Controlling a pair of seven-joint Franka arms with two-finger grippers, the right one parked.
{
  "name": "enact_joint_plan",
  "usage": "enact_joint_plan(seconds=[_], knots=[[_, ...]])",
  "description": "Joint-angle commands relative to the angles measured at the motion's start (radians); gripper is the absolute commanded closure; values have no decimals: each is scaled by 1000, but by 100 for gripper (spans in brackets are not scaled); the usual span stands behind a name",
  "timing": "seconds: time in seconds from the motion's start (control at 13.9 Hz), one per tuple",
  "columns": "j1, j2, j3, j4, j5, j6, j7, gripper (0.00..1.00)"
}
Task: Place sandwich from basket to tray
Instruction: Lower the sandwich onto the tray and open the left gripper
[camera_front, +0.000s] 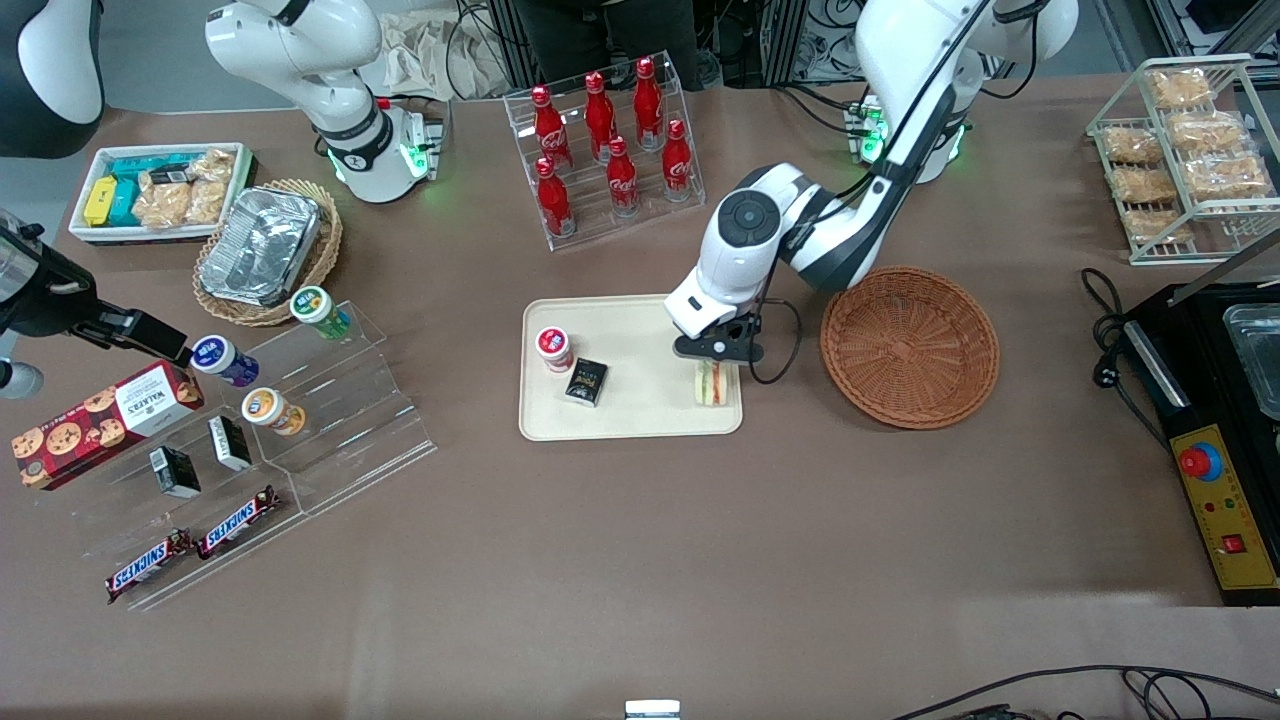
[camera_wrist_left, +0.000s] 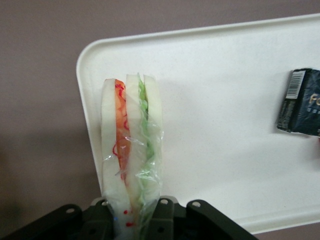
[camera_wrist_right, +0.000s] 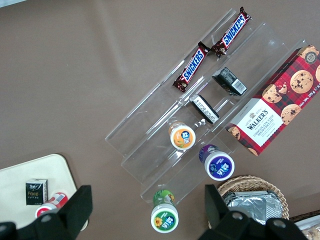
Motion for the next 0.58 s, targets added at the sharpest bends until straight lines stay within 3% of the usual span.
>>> enact_joint_plan(seconds=[0.0,0.22,0.29,0.36,0.5], knots=[[-20,31,17,-7,31,60,-53,100],[-44,33,51,-24,125,67,-146,100],[-43,35,51,-27,137,67,-148,69],[-37,35,52,-27,148,67,-136,1],[-33,32,52,-25,157,67,-148,0]])
